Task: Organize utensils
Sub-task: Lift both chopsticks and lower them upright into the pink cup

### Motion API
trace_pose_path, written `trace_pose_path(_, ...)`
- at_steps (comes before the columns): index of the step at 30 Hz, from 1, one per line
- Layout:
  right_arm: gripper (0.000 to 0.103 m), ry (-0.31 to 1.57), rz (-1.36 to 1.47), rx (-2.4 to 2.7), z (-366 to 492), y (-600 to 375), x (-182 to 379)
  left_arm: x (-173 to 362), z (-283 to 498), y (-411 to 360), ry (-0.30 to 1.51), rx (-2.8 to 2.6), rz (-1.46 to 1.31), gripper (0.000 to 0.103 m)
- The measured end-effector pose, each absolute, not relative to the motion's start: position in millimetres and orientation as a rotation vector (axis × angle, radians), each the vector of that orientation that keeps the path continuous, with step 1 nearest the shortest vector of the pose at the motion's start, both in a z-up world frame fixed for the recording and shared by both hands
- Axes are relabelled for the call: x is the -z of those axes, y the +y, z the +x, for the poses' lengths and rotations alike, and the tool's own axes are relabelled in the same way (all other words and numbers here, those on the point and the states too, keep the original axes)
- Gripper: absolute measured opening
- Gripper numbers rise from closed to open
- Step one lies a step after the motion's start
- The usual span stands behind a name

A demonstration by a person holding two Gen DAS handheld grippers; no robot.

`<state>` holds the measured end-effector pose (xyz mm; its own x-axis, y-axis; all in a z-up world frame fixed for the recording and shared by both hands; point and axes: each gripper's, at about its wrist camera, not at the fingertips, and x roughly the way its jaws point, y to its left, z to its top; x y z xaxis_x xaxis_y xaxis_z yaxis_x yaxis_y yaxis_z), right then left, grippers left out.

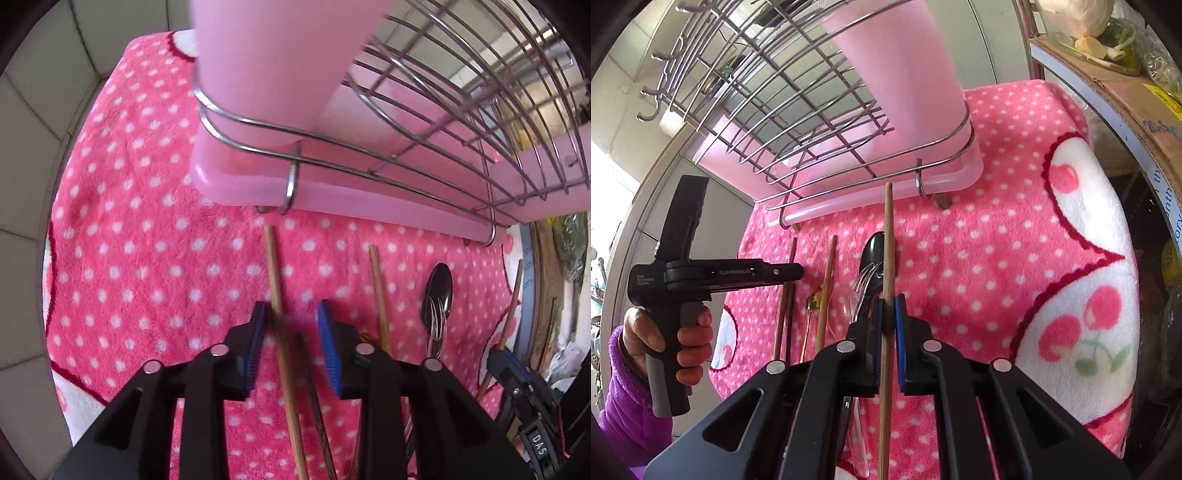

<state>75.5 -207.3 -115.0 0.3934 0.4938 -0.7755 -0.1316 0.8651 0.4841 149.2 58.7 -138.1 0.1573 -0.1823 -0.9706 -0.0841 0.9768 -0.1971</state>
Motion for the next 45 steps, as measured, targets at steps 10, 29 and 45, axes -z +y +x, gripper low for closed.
trace_pose_path(10, 0.007, 1.006, 0.393, -0.426, 60, -222, 95, 116, 122, 44, 1.296, 0.038, -0.135, 0.005)
trace_pose_path(29, 0.007, 0.454, 0.363, -0.363, 42, -257, -48, -98, 14, 100, 0.52, 0.19, -0.292, 0.005)
trace_pose_path(45, 0.007, 0.161, 0.283, -0.288, 126, -254, -136, -173, 108, 117, 0.338, 0.069, -0.248, 0.005)
